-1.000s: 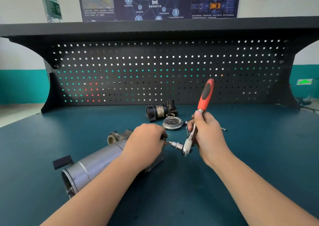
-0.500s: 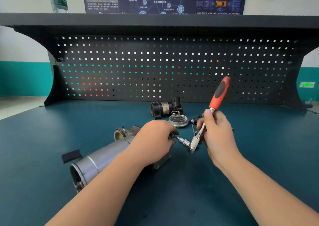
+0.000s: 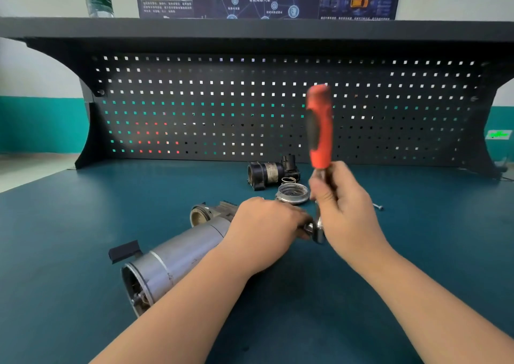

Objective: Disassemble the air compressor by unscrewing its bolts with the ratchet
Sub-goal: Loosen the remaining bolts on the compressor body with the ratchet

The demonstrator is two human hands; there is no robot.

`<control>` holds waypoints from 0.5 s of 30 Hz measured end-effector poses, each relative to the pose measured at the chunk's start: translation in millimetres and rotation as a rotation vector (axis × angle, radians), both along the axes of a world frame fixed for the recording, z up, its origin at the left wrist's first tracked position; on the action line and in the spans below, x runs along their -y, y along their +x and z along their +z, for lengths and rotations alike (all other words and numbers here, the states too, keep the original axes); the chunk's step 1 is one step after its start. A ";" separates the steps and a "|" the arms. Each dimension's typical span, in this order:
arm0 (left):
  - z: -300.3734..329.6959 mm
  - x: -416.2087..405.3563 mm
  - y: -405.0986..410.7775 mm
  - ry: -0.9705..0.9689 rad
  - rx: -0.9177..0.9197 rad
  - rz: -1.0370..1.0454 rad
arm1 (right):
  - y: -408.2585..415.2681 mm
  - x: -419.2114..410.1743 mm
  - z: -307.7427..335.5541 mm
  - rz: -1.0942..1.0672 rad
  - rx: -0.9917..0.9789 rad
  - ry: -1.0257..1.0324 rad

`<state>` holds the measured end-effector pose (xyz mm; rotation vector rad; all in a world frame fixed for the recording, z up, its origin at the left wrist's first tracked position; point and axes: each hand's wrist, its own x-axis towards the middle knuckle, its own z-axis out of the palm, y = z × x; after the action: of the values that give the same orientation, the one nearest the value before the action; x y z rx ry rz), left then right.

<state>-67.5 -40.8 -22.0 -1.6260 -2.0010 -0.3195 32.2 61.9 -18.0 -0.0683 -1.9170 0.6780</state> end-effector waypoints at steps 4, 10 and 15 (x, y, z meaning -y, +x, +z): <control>-3.6 -2.3 -2.2 0.009 0.013 0.004 | -13.4 -22.2 -7.1 0.013 -0.071 -0.981; -1.0 3.0 -2.3 -0.081 0.003 -0.051 | -16.5 -16.4 -11.5 0.048 -0.089 -0.894; 0.9 3.5 3.8 -0.039 0.033 0.059 | 2.6 7.2 -2.4 0.001 0.029 0.192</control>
<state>-63.7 -44.3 -21.0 -1.5912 -2.0881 -0.2888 34.8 54.7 -20.5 0.0446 -2.0008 0.4929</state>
